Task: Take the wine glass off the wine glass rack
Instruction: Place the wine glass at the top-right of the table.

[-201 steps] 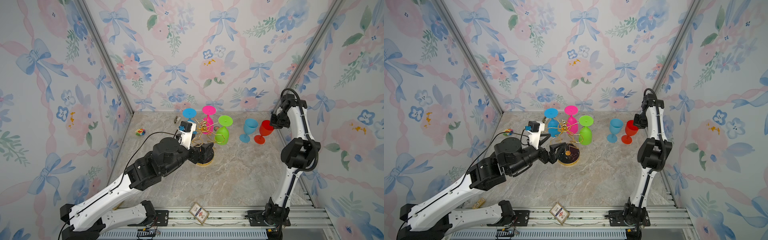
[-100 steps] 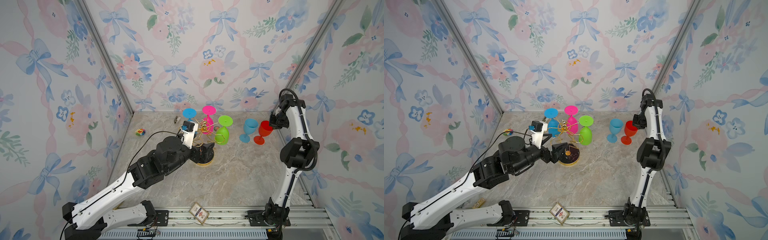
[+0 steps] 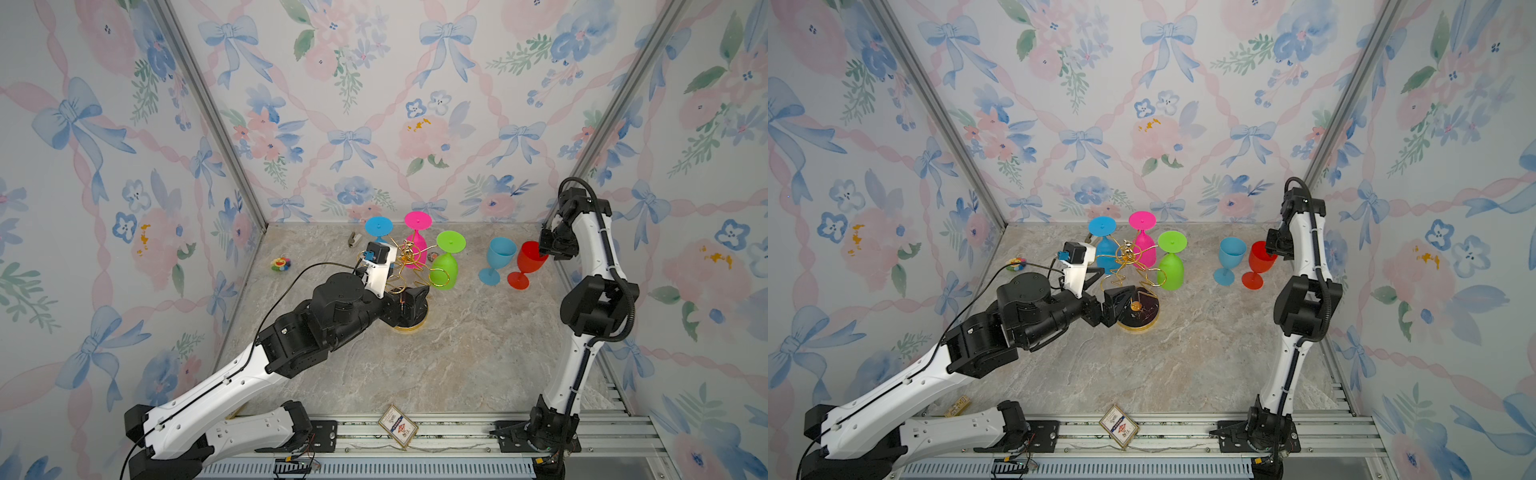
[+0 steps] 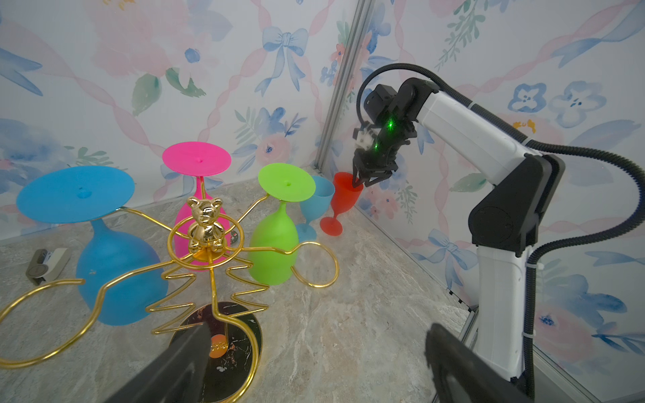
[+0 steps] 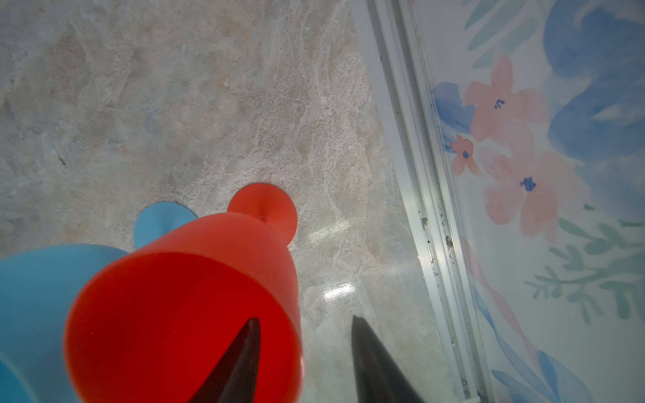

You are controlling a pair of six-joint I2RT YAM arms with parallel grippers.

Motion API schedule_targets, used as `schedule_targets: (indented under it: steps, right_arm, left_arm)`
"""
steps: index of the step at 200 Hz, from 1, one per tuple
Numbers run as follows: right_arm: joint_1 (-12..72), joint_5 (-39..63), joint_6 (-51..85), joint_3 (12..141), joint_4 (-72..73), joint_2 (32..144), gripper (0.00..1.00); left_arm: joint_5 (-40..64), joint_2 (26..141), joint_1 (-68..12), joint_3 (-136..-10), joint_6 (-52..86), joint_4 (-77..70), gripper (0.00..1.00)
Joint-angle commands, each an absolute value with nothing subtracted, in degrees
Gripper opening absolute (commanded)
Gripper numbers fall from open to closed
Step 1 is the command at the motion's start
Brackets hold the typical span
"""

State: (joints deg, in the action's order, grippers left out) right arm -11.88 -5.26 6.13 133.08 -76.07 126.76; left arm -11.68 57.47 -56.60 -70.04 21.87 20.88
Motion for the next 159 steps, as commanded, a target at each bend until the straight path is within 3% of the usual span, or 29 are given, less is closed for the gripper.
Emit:
schedule_targets:
  steps: [1,94,159]
  right_arm:
    - [-11.4,-6.4,6.1,134.2,-77.2,123.4,0.53]
    - [-8.6,-7.4,5.4,125.1,-72.7,110.0,0.67]
    - [-1.3,23.0,15.5,99.0,-49.1,89.2,0.64]
  left_arm:
    - [-10.9,57.6,-56.1,-71.2,20.7,20.8,0.98]
    - [-11.6,57.9,-55.9,-71.1,20.2,20.8,0.98]
    - [-8.7,54.2,-47.5,-66.7,22.2,20.4,0.98]
